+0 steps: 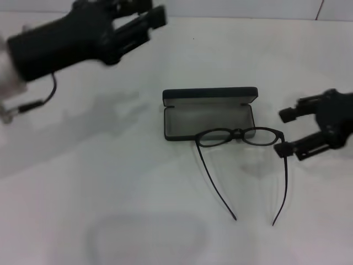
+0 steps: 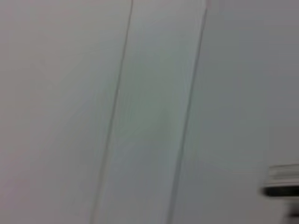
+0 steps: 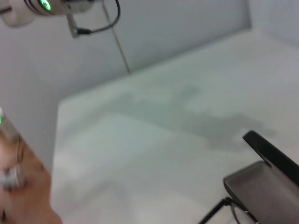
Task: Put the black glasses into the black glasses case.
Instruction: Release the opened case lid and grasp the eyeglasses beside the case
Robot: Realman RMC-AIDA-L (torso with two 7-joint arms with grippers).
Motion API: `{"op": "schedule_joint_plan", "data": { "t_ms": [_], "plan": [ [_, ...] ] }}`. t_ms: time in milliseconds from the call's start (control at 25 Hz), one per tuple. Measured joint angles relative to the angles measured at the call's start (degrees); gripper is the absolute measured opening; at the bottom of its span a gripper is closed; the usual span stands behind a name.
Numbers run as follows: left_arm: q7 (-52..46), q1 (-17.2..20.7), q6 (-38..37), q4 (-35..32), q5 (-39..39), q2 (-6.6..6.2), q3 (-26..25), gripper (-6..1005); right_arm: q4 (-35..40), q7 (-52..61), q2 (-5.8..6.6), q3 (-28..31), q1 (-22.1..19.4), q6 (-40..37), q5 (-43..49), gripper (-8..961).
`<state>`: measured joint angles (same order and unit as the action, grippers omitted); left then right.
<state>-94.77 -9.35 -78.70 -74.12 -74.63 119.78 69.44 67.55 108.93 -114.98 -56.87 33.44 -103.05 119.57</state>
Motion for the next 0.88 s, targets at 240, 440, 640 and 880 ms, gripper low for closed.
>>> {"op": "schedule_joint_plan", "data": {
  "t_ms": [240, 440, 640, 880],
  "plan": [
    [14.8, -7.4, -22.9, 30.0, 2.6, -1.54, -14.4, 375, -2.4, 5.0, -0.29, -4.7, 10.9, 2.1, 10.3, 814],
    [20.7, -6.4, -26.6, 38.2, 1.7, -2.69, -16.4, 372, -7.1, 8.0, -0.45, -10.1, 18.3, 5.7, 16.6, 812],
    [21.5, -4.2, -26.7, 38.8, 1.2, -2.35, -16.5, 370, -12.8, 11.2, -0.67, -17.0, 23.7, 10.3, 18.9, 810],
    [21.8, -3.5, -26.8, 39.9, 1.2, -1.96, -16.5, 367, -15.4, 15.1, -1.17, -24.7, 26.4, 14.6, 21.4, 808]
  ]
}}
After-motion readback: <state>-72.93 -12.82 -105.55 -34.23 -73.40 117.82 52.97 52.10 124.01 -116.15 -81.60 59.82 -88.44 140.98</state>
